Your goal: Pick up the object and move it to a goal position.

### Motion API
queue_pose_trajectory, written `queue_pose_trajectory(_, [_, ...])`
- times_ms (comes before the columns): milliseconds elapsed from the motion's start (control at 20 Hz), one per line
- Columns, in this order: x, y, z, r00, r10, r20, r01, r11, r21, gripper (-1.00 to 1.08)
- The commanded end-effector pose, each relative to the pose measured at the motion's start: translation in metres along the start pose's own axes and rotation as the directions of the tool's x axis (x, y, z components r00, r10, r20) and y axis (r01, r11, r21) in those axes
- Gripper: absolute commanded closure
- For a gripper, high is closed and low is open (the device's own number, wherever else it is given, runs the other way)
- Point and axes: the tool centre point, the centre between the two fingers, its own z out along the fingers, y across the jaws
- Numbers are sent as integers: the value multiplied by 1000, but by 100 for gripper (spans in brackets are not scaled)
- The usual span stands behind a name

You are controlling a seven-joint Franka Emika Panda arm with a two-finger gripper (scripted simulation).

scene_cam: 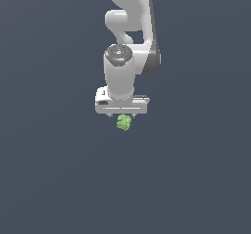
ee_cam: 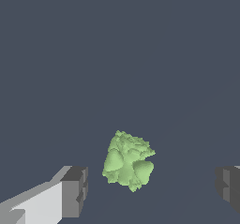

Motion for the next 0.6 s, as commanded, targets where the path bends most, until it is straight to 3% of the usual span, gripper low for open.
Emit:
queue_pose_trajectory(0, [0,0,0,1000,0,0,0,1000,0,-92])
queue_pose_trajectory(550, [4,18,-6,1000,26,-7,-26,1000,17,-92])
